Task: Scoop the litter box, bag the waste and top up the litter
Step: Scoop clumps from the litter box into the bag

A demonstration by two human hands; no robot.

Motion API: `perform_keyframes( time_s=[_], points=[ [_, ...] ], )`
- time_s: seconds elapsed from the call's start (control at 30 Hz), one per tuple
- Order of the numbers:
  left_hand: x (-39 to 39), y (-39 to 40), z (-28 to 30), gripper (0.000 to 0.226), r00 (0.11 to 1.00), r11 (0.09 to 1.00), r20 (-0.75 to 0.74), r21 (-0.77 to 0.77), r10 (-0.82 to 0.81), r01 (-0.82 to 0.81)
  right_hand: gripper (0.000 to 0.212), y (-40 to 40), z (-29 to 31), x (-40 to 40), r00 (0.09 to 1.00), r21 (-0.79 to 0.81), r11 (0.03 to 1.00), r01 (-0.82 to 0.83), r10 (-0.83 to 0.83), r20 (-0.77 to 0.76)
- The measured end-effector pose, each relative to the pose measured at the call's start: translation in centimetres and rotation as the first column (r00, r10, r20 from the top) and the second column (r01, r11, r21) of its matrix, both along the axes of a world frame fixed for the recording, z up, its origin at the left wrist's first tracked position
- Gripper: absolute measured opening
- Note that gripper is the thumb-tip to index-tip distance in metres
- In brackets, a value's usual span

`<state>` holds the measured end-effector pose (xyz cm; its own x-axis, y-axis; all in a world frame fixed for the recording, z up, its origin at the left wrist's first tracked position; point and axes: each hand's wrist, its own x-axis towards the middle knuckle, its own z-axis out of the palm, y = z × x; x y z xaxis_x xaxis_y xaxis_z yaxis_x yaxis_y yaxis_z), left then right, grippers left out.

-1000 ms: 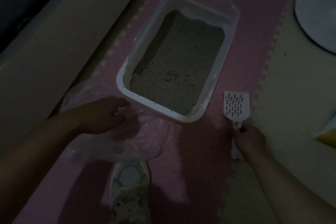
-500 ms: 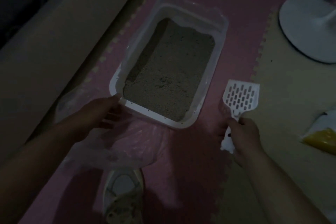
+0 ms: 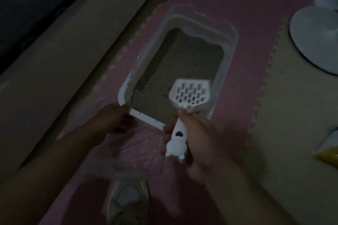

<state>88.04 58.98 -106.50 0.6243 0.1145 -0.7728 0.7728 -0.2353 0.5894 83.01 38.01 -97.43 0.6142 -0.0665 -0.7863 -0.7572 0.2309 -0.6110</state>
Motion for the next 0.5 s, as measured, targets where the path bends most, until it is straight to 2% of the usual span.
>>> perform_keyframes(
  time_s=[0.07,0.2,0.3,0.37,0.5],
  points=[
    [0.1,-0.1,-0.1,0.030,1.000,1.000,0.001,0.011,-0.011,0.011,0.028,1.2,-0.3,0.3,0.986,0.084,0.995,0.047,-0.032,-0.164],
    [0.1,0.0,-0.2,0.031,1.000,1.000,0.004,0.002,-0.022,0.022,0.026,2.4,-0.6,1.9,0.888,0.286,0.909,0.304,-0.162,-0.431],
    [-0.1,-0.1,-0.1,0.031,0.999,0.999,0.007,-0.021,-0.037,0.037,0.018,2.4,-0.7,3.4,0.846,0.333,0.852,0.404,-0.210,-0.489],
    [-0.3,-0.2,-0.1,0.031,0.998,0.998,-0.002,-0.021,-0.055,0.055,0.016,2.0,-0.8,4.4,0.842,0.328,0.854,0.404,-0.207,-0.498],
    [-0.6,-0.4,-0.2,0.035,0.998,0.998,0.000,-0.011,-0.063,0.063,0.027,1.3,-2.2,5.8,0.849,0.293,0.876,0.383,-0.208,-0.486]
  ],
)
